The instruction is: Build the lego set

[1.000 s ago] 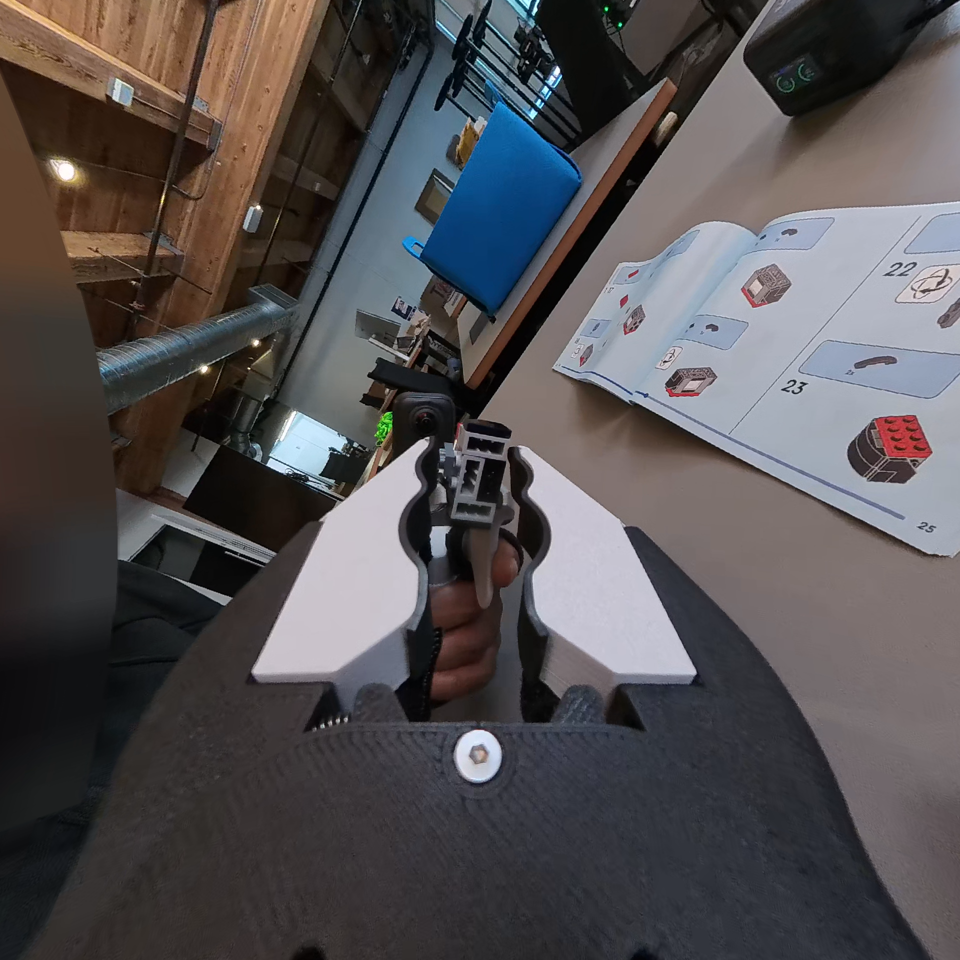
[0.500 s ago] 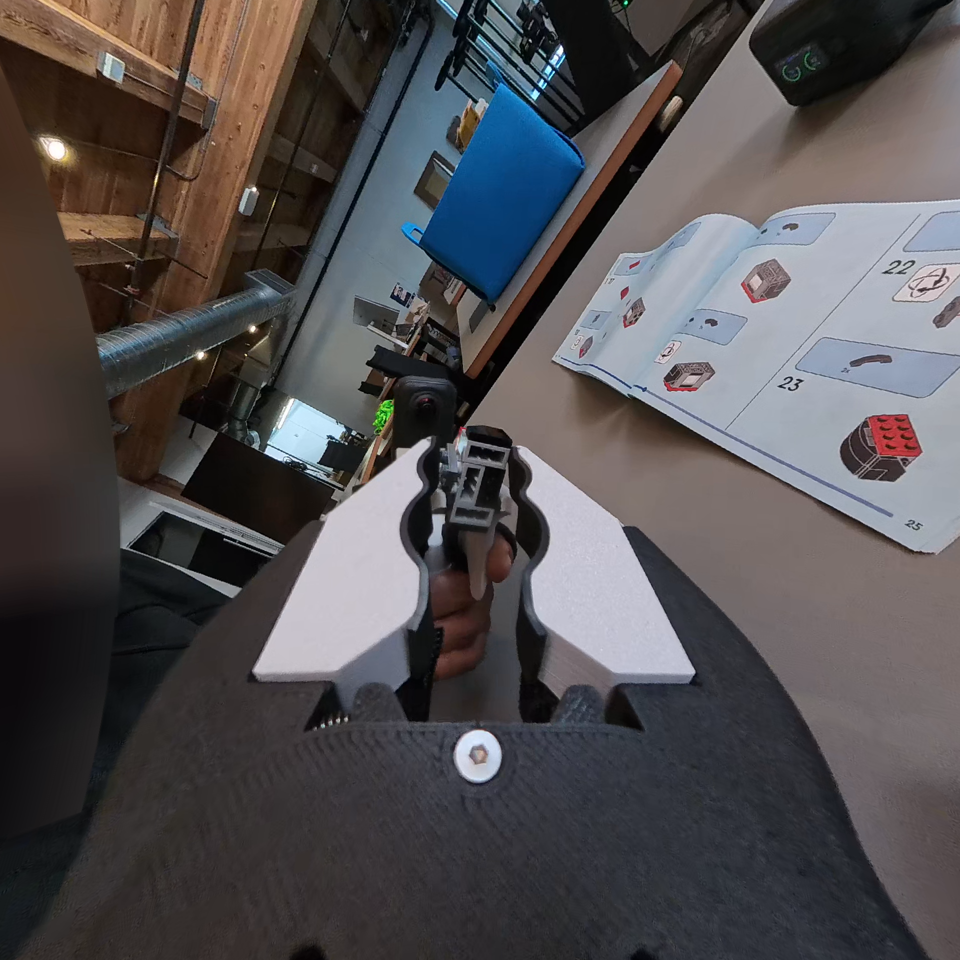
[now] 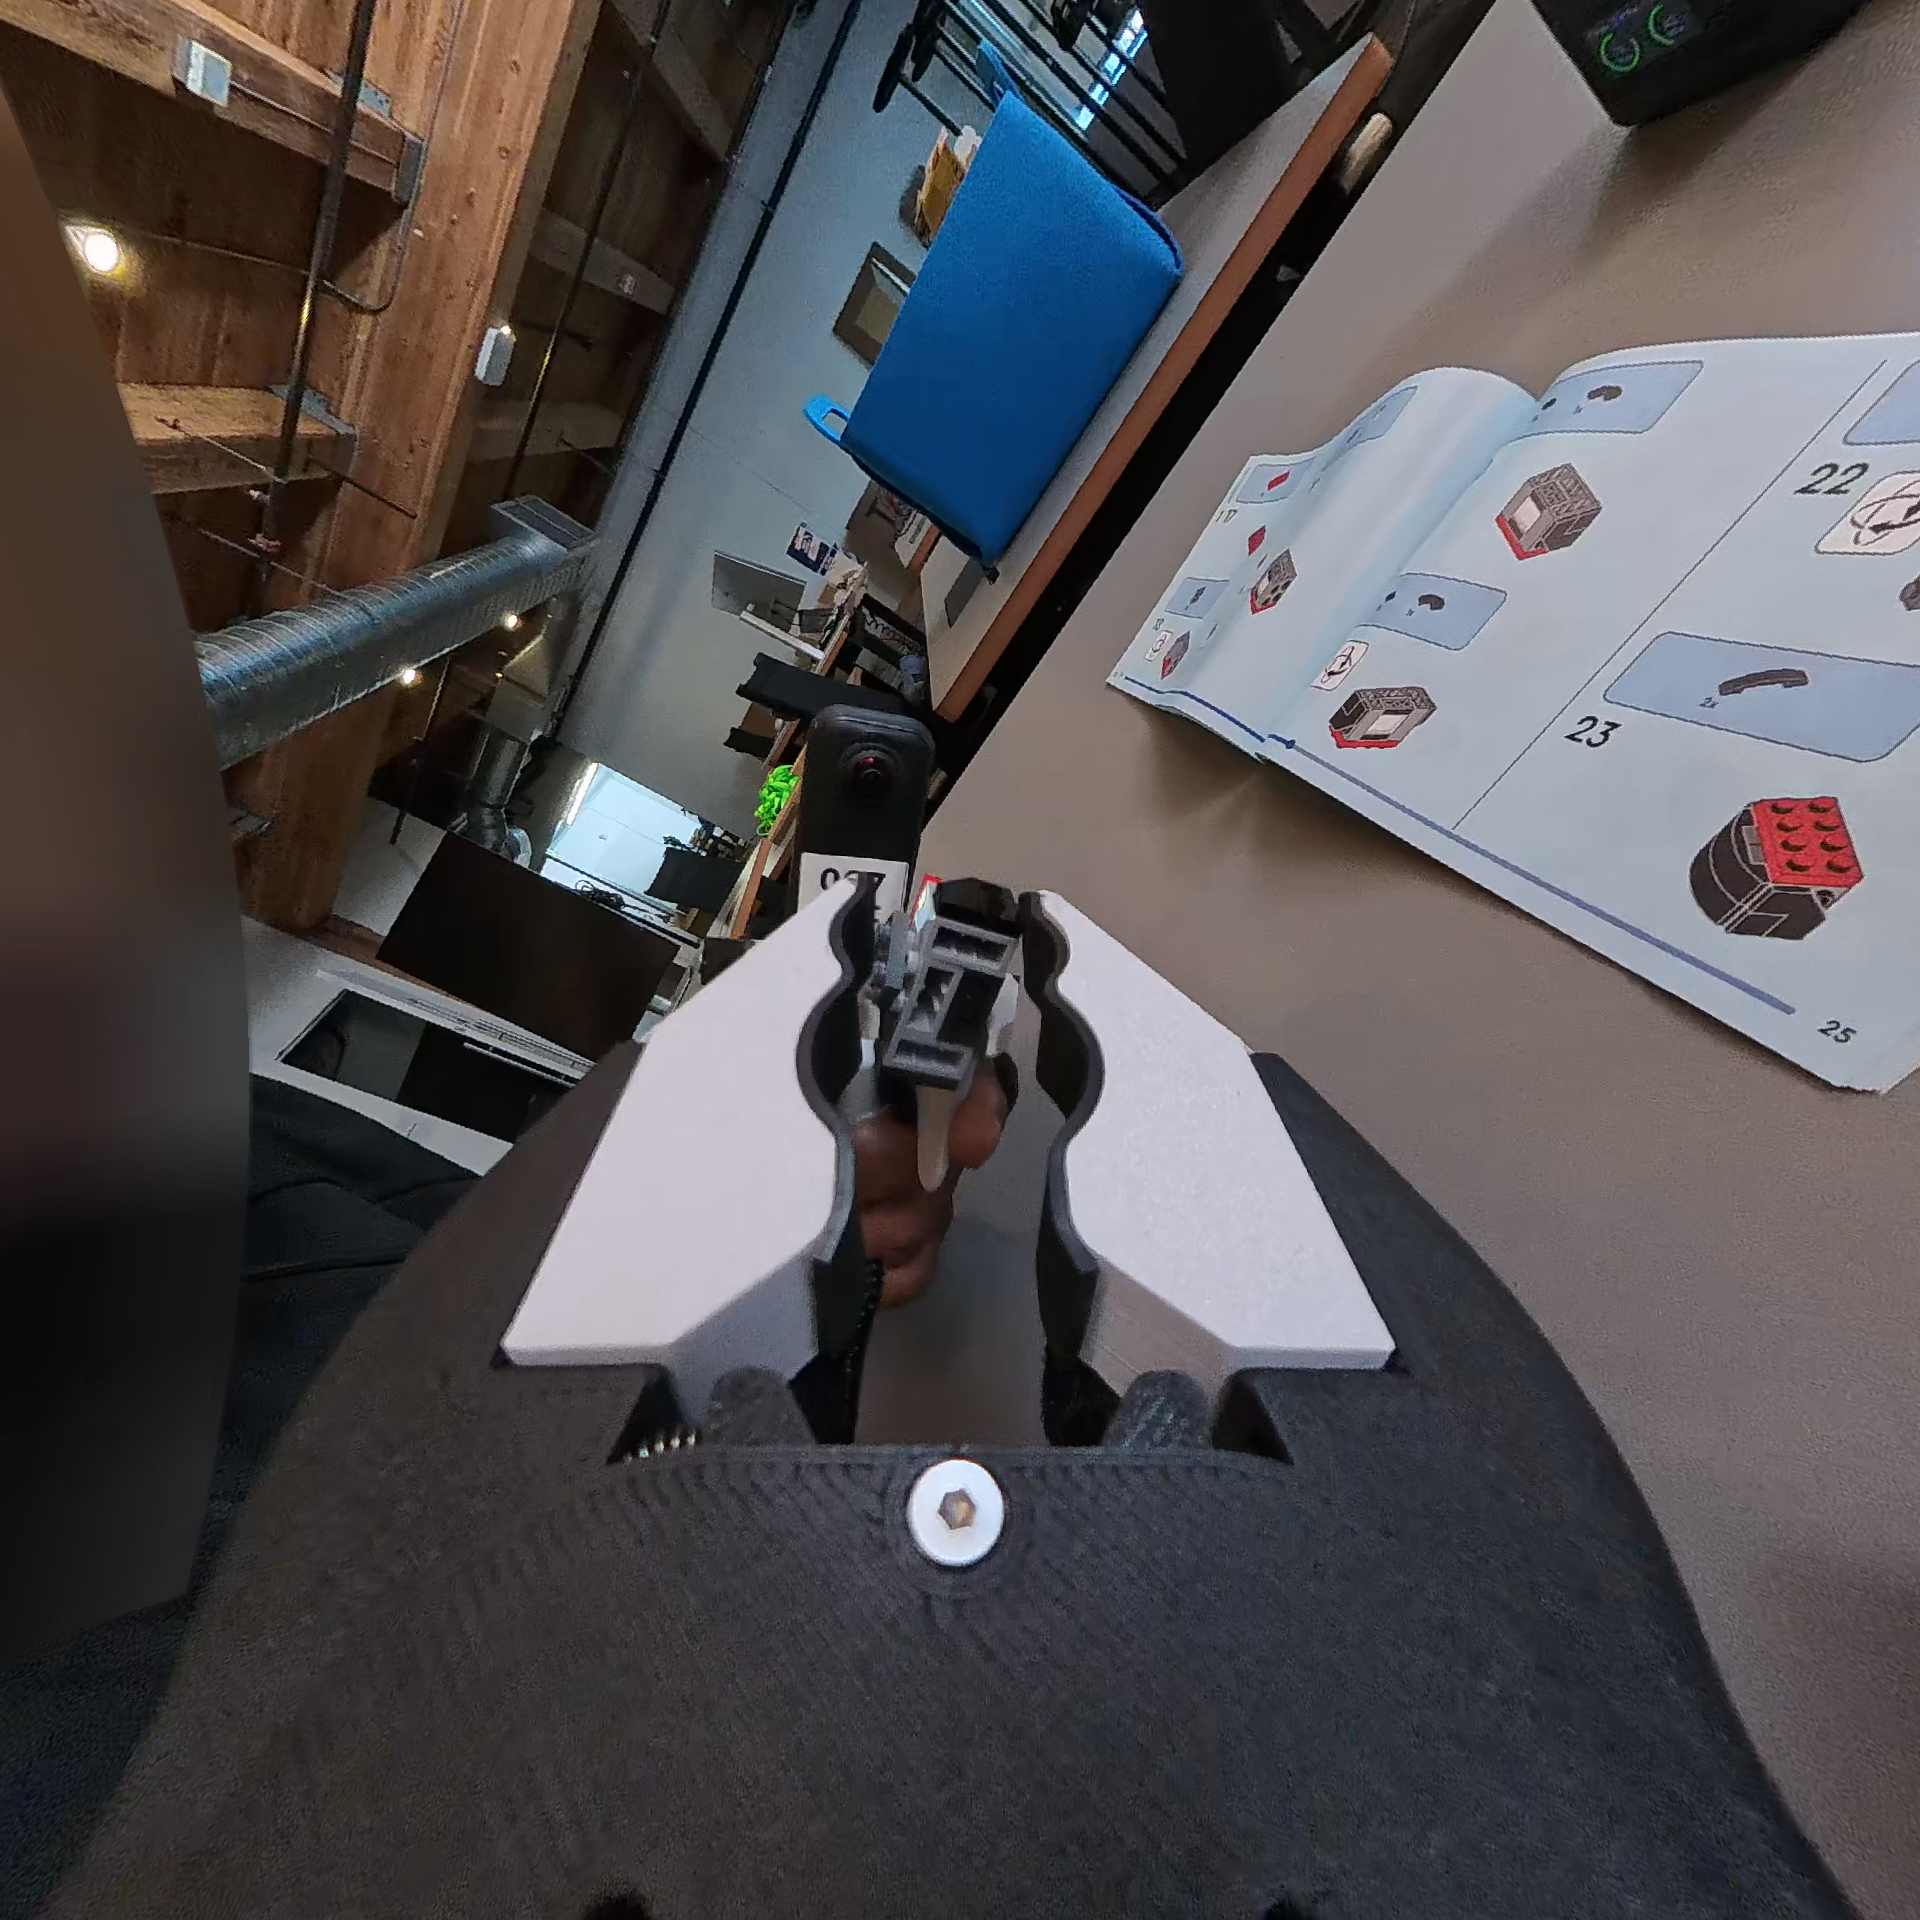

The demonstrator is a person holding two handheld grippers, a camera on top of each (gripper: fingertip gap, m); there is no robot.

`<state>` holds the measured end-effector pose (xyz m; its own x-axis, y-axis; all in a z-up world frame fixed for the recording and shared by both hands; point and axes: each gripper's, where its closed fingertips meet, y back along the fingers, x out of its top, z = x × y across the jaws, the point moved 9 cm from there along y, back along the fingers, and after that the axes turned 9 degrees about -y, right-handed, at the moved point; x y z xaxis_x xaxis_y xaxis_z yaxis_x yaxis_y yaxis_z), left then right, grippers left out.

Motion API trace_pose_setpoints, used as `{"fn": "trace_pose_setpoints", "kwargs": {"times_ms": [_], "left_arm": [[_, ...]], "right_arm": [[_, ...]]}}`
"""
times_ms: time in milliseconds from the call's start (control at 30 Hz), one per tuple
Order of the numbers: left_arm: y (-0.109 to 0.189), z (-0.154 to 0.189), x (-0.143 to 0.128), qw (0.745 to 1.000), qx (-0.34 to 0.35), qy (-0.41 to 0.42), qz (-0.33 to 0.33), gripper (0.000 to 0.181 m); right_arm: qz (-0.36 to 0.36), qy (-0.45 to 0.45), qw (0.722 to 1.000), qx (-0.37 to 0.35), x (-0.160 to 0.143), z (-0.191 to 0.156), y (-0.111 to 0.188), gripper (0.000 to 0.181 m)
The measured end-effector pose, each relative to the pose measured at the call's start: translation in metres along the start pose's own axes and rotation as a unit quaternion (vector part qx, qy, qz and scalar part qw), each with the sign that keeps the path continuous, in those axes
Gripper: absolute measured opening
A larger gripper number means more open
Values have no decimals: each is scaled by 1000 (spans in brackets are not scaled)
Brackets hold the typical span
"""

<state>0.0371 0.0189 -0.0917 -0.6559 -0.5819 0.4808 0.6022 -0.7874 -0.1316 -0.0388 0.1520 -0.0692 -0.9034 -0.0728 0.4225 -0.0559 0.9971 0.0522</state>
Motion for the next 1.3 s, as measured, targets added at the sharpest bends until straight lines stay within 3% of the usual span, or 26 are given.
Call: {"fn": "trace_pose_setpoints", "kwargs": {"times_ms": [300, 1300], "left_arm": [[3, -1, 2, 1000, 2, 7, 5, 16], [-1, 1, -4, 998, -38, -3, -49, 16]], "right_arm": [[-17, 24, 999, -12, -2, -1, 6, 36], [-62, 57, 996, -11, -3, -5, 17, 34]]}}
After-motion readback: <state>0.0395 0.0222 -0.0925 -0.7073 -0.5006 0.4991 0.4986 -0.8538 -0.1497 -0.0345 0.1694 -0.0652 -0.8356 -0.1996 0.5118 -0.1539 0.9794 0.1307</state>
